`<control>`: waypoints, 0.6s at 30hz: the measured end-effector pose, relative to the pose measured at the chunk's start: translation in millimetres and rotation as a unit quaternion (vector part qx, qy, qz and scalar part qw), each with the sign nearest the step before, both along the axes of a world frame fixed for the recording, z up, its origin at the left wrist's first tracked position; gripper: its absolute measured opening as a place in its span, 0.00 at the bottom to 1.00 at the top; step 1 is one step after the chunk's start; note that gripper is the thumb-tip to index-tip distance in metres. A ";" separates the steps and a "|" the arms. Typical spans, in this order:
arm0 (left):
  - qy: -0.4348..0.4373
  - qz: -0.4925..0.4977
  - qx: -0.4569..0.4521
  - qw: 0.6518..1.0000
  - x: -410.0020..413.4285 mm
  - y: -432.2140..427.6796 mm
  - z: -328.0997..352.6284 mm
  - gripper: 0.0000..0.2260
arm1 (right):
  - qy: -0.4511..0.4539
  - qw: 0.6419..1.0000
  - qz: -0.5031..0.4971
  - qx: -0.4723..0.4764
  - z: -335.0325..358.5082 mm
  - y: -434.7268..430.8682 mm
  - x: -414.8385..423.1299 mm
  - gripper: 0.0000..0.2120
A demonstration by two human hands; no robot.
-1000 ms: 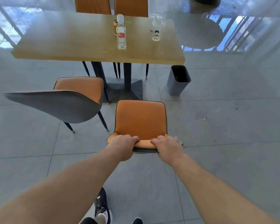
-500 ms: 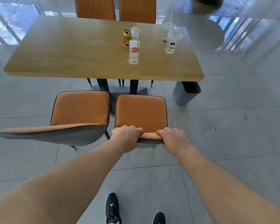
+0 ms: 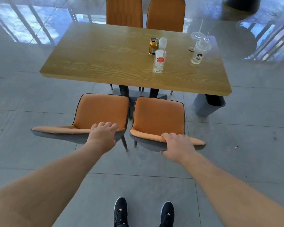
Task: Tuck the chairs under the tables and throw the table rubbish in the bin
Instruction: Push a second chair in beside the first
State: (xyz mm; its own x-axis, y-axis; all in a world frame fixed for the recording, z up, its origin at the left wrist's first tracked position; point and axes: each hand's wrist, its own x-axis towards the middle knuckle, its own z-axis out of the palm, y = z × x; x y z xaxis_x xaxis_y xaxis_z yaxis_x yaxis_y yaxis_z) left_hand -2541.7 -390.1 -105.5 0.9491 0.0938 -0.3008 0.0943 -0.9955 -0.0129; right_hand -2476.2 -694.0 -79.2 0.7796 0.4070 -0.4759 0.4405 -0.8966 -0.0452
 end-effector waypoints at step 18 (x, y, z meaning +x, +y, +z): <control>-0.086 -0.171 -0.046 0.980 -27.6 81.2 -4.1 0.10 | -0.053 0.978 0.189 0.073 -25.2 60.4 -9.9 0.04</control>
State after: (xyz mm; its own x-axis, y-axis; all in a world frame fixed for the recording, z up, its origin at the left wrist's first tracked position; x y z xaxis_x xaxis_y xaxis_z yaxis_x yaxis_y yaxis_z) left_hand -2569.3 -308.9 -109.6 0.9577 -0.2585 -0.1263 -0.2522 -0.9655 0.0643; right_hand -2486.1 -633.7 -104.4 0.6025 0.7330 -0.3157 0.7478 -0.6567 -0.0976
